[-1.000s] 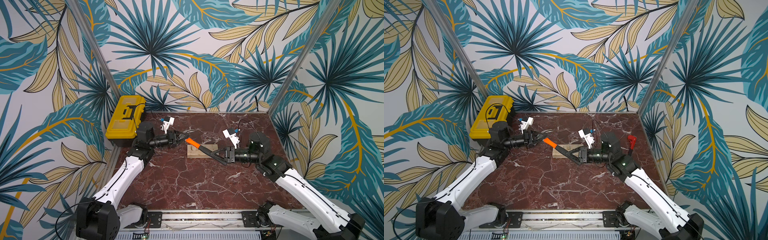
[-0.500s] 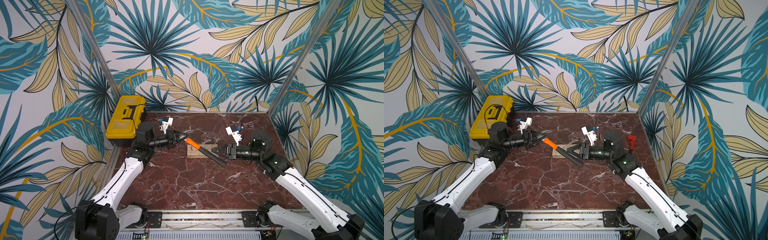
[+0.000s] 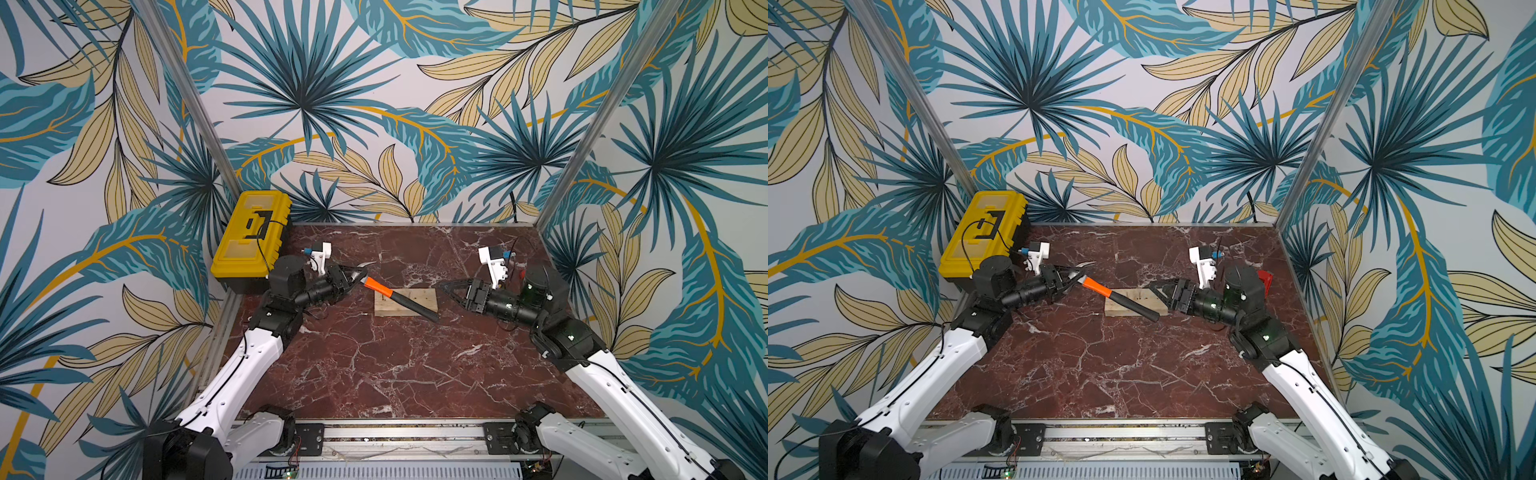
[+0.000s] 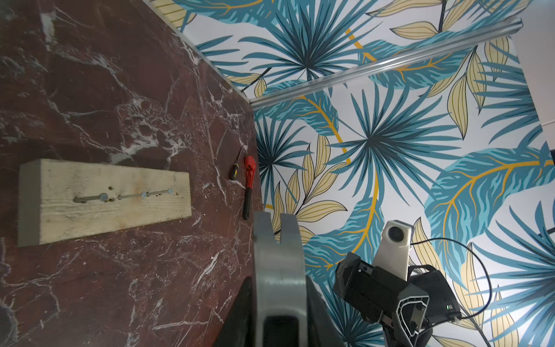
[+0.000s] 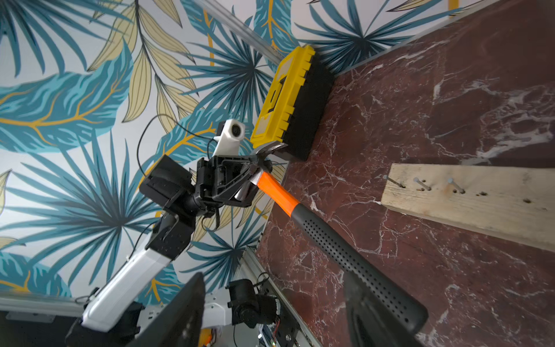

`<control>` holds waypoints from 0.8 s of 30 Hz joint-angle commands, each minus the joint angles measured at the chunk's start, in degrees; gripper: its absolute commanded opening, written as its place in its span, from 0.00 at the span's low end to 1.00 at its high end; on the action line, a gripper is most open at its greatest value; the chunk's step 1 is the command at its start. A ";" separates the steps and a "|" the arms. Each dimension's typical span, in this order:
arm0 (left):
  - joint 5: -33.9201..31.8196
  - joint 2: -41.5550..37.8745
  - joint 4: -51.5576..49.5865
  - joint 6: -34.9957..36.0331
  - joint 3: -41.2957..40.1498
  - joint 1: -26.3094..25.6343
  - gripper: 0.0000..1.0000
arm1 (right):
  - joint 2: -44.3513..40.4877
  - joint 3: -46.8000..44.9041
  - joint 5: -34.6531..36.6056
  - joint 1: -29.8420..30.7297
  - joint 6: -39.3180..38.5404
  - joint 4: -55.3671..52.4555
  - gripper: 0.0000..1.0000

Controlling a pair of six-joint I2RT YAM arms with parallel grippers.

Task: Use a claw hammer to pull out a nail
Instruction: Pick up the hammer at the center of the board.

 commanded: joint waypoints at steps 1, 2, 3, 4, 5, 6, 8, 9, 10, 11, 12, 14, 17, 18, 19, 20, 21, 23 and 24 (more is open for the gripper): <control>-6.14 -3.55 8.38 -3.71 -0.90 0.23 0.00 | -1.58 -4.28 6.13 -0.15 4.14 2.89 0.83; -6.70 -3.91 10.00 -4.65 -1.52 0.23 0.00 | -1.82 -5.28 6.55 -0.14 5.25 3.87 0.82; -7.20 -4.31 11.21 -5.58 -1.94 0.23 0.00 | -2.18 -6.80 7.40 -0.08 6.71 5.64 0.81; -7.73 -4.80 12.04 -6.10 -2.22 0.16 0.00 | -2.71 -8.57 8.42 0.02 8.30 8.04 0.80; -8.10 -5.42 12.30 -6.17 -2.40 0.06 0.00 | -3.30 -10.26 9.65 0.18 9.76 10.45 0.79; -8.78 -6.17 12.31 -6.17 -2.61 -0.10 0.00 | -3.81 -12.51 11.71 0.60 11.35 13.61 0.78; -10.25 -7.67 12.52 -6.46 -3.20 -0.50 0.00 | -4.32 -15.82 14.65 1.78 13.59 19.41 0.78; -11.14 -8.55 13.35 -7.05 -3.88 -0.73 0.00 | -4.39 -17.65 16.72 2.79 14.24 23.02 0.77; -11.74 -9.48 14.77 -7.96 -4.70 -0.96 0.00 | -4.03 -18.74 17.38 3.52 14.74 26.03 0.77; -12.21 -10.07 15.83 -8.62 -5.26 -1.14 0.00 | -3.33 -19.02 17.56 3.79 15.09 27.14 0.77; -12.70 -10.64 16.19 -8.96 -5.60 -1.52 0.00 | -2.24 -18.99 17.49 4.16 15.56 28.26 0.77; -14.12 -11.94 16.26 -8.89 -5.95 -2.39 0.00 | 0.33 -19.74 16.52 5.17 16.82 33.98 0.77; -16.37 -13.14 16.75 -9.13 -6.42 -4.28 0.00 | 4.71 -21.56 16.99 7.46 18.99 45.34 0.77; -17.00 -13.30 17.66 -9.39 -6.69 -5.00 0.00 | 6.25 -21.28 17.21 8.06 19.00 47.69 0.77; -17.63 -13.44 18.22 -9.58 -6.83 -5.71 0.00 | 7.70 -20.71 17.03 8.78 18.68 49.68 0.77; -18.18 -13.55 18.60 -9.68 -6.92 -6.25 0.00 | 8.83 -20.00 16.87 9.21 18.61 50.63 0.77; -18.65 -13.73 18.93 -9.68 -6.93 -6.71 0.00 | 10.02 -19.26 17.21 9.76 18.62 51.16 0.77; -19.11 -13.88 19.86 -10.13 -7.18 -7.15 0.00 | 11.66 -18.81 17.70 10.46 18.67 54.46 0.77; -19.23 -14.01 20.42 -10.33 -7.36 -7.16 0.00 | 12.18 -18.62 17.78 10.49 18.85 55.51 0.76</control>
